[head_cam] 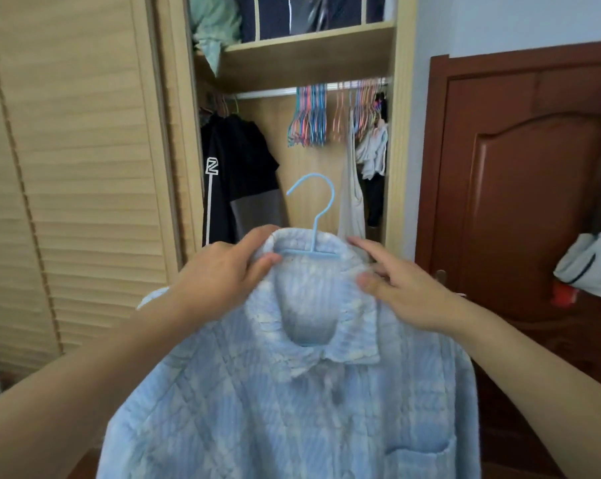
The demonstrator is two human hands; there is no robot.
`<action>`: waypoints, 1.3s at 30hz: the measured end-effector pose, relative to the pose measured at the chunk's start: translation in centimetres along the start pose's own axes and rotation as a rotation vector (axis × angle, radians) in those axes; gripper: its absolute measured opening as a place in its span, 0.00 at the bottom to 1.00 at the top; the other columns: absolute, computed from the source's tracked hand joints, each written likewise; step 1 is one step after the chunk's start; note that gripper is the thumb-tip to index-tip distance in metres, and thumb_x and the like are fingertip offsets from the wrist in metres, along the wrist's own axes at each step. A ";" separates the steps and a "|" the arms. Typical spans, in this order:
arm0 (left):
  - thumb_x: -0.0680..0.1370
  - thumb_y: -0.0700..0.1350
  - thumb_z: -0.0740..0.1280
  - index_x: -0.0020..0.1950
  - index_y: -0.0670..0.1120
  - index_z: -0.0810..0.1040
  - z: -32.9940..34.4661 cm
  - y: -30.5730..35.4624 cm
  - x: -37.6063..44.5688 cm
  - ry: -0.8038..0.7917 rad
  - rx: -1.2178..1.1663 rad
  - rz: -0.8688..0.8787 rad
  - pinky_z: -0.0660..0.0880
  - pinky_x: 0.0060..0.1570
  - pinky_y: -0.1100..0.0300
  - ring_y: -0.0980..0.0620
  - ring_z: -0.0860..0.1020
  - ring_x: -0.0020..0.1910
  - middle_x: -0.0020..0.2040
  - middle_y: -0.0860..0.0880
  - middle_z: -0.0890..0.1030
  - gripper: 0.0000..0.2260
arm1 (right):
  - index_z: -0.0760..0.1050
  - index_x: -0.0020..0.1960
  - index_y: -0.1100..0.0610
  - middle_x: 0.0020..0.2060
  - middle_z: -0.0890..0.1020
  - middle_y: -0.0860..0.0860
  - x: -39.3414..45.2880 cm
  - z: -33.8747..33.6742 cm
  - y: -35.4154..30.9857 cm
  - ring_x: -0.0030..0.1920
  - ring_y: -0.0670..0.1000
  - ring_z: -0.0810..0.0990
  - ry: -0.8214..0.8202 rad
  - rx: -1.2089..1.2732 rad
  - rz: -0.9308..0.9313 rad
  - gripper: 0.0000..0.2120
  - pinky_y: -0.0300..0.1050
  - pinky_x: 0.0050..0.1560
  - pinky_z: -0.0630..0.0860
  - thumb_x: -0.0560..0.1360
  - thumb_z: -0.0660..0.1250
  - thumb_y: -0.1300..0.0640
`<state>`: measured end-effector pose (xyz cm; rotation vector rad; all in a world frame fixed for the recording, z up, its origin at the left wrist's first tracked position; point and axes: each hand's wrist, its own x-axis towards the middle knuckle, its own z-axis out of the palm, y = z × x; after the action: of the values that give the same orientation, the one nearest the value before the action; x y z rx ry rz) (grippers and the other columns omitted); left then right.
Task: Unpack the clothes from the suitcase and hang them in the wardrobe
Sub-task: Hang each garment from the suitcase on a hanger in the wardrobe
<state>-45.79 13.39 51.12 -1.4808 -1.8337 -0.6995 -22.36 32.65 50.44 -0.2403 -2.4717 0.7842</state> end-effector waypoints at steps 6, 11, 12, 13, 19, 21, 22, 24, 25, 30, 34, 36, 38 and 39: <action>0.84 0.57 0.58 0.58 0.53 0.77 1.8 -6.2 2.7 0.141 -0.154 -0.310 0.74 0.45 0.48 0.38 0.80 0.45 0.42 0.46 0.84 0.12 | 0.72 0.70 0.35 0.66 0.74 0.30 -1.4 -0.3 1.7 0.68 0.34 0.71 -0.365 0.066 0.046 0.25 0.40 0.72 0.68 0.76 0.72 0.52; 0.85 0.55 0.57 0.49 0.52 0.73 5.1 -9.9 5.1 0.219 -0.277 -0.424 0.74 0.43 0.47 0.44 0.78 0.41 0.38 0.49 0.80 0.11 | 0.76 0.65 0.33 0.68 0.74 0.32 2.2 2.6 2.0 0.70 0.35 0.69 -0.369 0.316 0.101 0.26 0.44 0.75 0.62 0.72 0.76 0.52; 0.85 0.55 0.57 0.49 0.50 0.74 5.7 -10.7 5.7 0.228 -0.291 -0.426 0.75 0.43 0.47 0.45 0.78 0.41 0.37 0.49 0.79 0.11 | 0.75 0.66 0.33 0.69 0.73 0.33 3.0 3.1 2.5 0.70 0.35 0.68 -0.347 0.361 0.119 0.28 0.46 0.76 0.62 0.72 0.77 0.55; 0.85 0.54 0.58 0.49 0.49 0.74 6.1 -11.5 6.3 0.232 -0.306 -0.422 0.74 0.43 0.47 0.46 0.78 0.40 0.37 0.49 0.79 0.12 | 0.74 0.67 0.32 0.69 0.72 0.32 3.9 3.5 2.9 0.71 0.35 0.68 -0.323 0.355 0.121 0.30 0.47 0.77 0.62 0.72 0.77 0.56; 0.86 0.53 0.57 0.47 0.42 0.72 8.4 -16.7 11.8 0.269 -0.423 -0.398 0.68 0.39 0.52 0.54 0.73 0.36 0.37 0.47 0.76 0.16 | 0.69 0.72 0.35 0.73 0.69 0.36 10.8 3.8 1.7 0.75 0.41 0.65 -0.374 0.353 0.046 0.35 0.56 0.78 0.59 0.70 0.79 0.51; 0.86 0.53 0.57 0.45 0.42 0.71 9.4 -18.3 14.5 0.280 -0.427 -0.367 0.69 0.40 0.49 0.51 0.73 0.36 0.36 0.46 0.76 0.17 | 0.73 0.71 0.39 0.71 0.72 0.38 13.2 3.8 1.1 0.73 0.43 0.68 -0.387 0.407 0.074 0.32 0.54 0.76 0.63 0.70 0.78 0.55; 0.86 0.53 0.57 0.45 0.43 0.71 10.1 -18.9 15.9 0.283 -0.428 -0.352 0.70 0.41 0.47 0.50 0.74 0.37 0.37 0.46 0.76 0.17 | 0.75 0.69 0.42 0.70 0.75 0.39 14.3 3.7 1.2 0.71 0.43 0.71 -0.357 0.412 0.094 0.30 0.51 0.75 0.66 0.71 0.77 0.59; 0.86 0.53 0.57 0.44 0.43 0.71 11.6 -19.6 18.8 0.298 -0.453 -0.323 0.71 0.42 0.45 0.48 0.75 0.37 0.36 0.45 0.76 0.17 | 0.77 0.68 0.45 0.67 0.77 0.39 16.2 3.2 1.8 0.69 0.40 0.73 -0.266 0.387 0.119 0.29 0.42 0.70 0.70 0.71 0.75 0.65; 0.86 0.53 0.58 0.43 0.45 0.70 12.3 -19.8 20.2 0.307 -0.474 -0.300 0.71 0.42 0.45 0.48 0.74 0.36 0.35 0.46 0.76 0.16 | 0.77 0.68 0.45 0.68 0.77 0.40 16.9 2.8 2.2 0.69 0.40 0.73 -0.225 0.391 0.129 0.29 0.40 0.69 0.71 0.71 0.76 0.66; 0.86 0.52 0.57 0.42 0.48 0.71 14.9 -20.6 28.6 0.310 -0.544 -0.181 0.72 0.43 0.43 0.43 0.76 0.40 0.37 0.47 0.76 0.15 | 0.75 0.71 0.51 0.71 0.75 0.55 20.7 0.7 4.3 0.69 0.59 0.75 -0.144 0.806 0.139 0.32 0.63 0.70 0.69 0.70 0.70 0.72; 0.86 0.53 0.57 0.40 0.48 0.68 15.7 -20.7 35.7 0.277 -0.515 -0.063 0.72 0.44 0.44 0.44 0.75 0.40 0.37 0.47 0.75 0.16 | 0.75 0.70 0.48 0.70 0.76 0.51 23.4 -1.4 4.5 0.69 0.56 0.75 -0.080 0.688 0.051 0.33 0.61 0.70 0.70 0.70 0.69 0.72; 0.86 0.53 0.56 0.39 0.50 0.66 16.1 -20.9 38.6 0.272 -0.511 -0.028 0.71 0.44 0.46 0.46 0.74 0.40 0.37 0.50 0.75 0.17 | 0.77 0.68 0.45 0.70 0.76 0.44 24.8 -2.6 4.7 0.69 0.51 0.75 0.021 0.556 0.031 0.34 0.57 0.70 0.71 0.68 0.71 0.70; 0.86 0.54 0.56 0.42 0.51 0.69 16.8 -21.3 40.8 0.269 -0.506 -0.017 0.71 0.46 0.48 0.45 0.76 0.44 0.40 0.50 0.77 0.15 | 0.77 0.68 0.46 0.67 0.78 0.49 26.7 -3.0 5.3 0.66 0.55 0.78 0.073 0.633 0.018 0.34 0.59 0.67 0.74 0.67 0.69 0.71; 0.86 0.53 0.56 0.47 0.50 0.72 17.3 -21.6 41.6 0.250 -0.474 -0.019 0.71 0.48 0.48 0.44 0.76 0.48 0.44 0.48 0.78 0.13 | 0.77 0.68 0.48 0.65 0.80 0.54 27.9 -2.8 5.6 0.64 0.59 0.80 0.091 0.729 0.019 0.33 0.61 0.65 0.75 0.67 0.67 0.73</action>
<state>-75.26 47.61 72.50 -1.5765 -1.5564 -1.3345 -44.33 47.42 61.17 -0.0254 -1.9422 1.5670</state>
